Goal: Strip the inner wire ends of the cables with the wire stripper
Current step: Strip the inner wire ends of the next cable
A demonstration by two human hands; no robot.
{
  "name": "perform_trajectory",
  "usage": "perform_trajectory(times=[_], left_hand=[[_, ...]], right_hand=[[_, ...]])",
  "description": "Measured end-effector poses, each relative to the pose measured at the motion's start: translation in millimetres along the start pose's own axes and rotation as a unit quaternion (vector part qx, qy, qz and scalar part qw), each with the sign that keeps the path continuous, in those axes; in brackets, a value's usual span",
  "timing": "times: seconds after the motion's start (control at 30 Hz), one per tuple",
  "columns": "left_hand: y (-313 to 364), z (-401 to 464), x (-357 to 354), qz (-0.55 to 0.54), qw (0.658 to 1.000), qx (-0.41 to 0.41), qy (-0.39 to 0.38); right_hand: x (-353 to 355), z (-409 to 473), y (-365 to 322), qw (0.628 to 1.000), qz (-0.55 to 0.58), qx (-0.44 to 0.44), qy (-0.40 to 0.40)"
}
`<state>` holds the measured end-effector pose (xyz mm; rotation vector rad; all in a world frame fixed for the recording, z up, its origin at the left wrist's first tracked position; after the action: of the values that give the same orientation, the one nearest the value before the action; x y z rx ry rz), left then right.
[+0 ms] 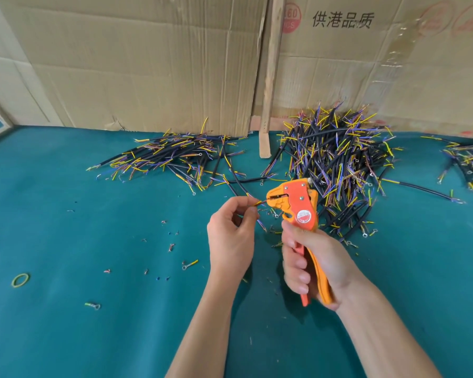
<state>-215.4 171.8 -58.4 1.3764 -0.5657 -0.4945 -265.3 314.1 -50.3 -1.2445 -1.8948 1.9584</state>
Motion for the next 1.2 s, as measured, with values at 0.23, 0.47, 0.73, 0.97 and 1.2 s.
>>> perform_trajectory(times=[0.23,0.47,0.73,0.97,1.2], left_hand=[[3.1,-1.7,-4.7,-0.141,0.980,0.137,-0.021],[56.2,19.6,-80.0,-0.292,0.874,0.252,-0.295],[17.0,73.1,5.6,0.388,0.905,0.170,0.038],[14.9,78.1,-3.7,0.477,0.862,0.167,-0.048],[22.3,71.8,3.9,0.409,0.893,0.181,-0.058]], right_hand=[[5.1,-5.5,-17.9,0.982,0.139,0.047,-0.117],[5.9,-11.7,-25.1,0.944,0.199,0.071,-0.252],[11.5,-3.1,-22.2,0.960,0.221,0.090,-0.147],[9.5,0.6,-12.7,0.978,0.187,0.060,-0.066],[9.3,3.0,-6.2,0.989,0.138,0.047,-0.036]])
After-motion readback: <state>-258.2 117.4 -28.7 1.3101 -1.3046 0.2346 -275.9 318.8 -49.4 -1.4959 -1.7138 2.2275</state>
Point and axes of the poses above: each hand's wrist, its own z-axis towards the middle knuckle, its own x-axis out of the back of the hand, y = z × x, the point moved 3 cm from there along z, towards the middle knuckle, and after that the axes turned 8 degrees about x, right-handed, at the moved point
